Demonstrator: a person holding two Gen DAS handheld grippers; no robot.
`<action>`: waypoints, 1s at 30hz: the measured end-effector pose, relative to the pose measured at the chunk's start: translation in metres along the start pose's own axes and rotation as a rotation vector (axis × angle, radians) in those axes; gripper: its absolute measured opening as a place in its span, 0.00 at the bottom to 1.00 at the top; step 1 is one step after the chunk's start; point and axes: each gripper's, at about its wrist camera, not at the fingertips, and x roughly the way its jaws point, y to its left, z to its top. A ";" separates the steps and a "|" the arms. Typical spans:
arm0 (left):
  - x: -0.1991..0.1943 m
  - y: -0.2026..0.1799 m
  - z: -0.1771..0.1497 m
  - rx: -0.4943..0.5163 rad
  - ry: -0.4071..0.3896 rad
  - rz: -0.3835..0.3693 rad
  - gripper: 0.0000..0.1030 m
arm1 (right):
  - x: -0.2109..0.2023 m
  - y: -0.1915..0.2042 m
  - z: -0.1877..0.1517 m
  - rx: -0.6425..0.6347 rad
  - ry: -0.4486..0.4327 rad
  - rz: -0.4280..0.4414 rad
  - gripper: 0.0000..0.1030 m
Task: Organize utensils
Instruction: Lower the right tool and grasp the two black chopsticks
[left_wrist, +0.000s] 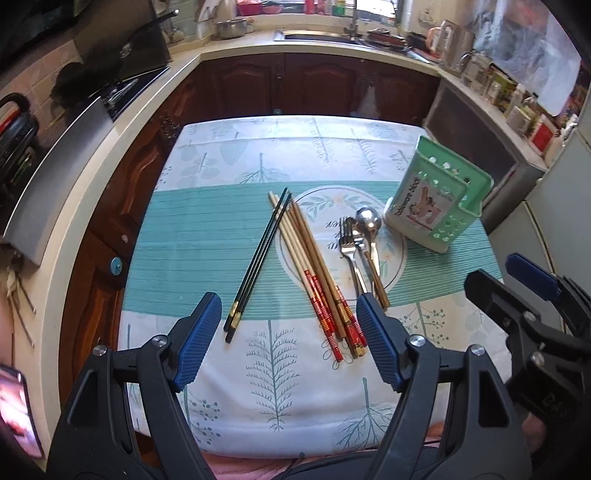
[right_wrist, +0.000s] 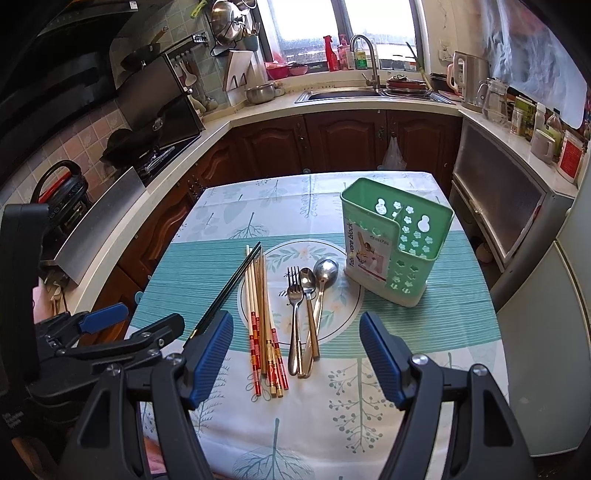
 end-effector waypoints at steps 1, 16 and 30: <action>-0.001 0.006 0.005 -0.001 -0.002 -0.026 0.72 | 0.002 0.000 0.003 -0.002 0.008 0.006 0.69; 0.114 0.092 0.072 0.032 0.227 -0.094 0.42 | 0.072 0.013 0.054 0.041 0.176 0.135 0.61; 0.217 0.094 0.078 0.122 0.347 -0.231 0.16 | 0.181 0.024 0.043 0.246 0.408 0.208 0.40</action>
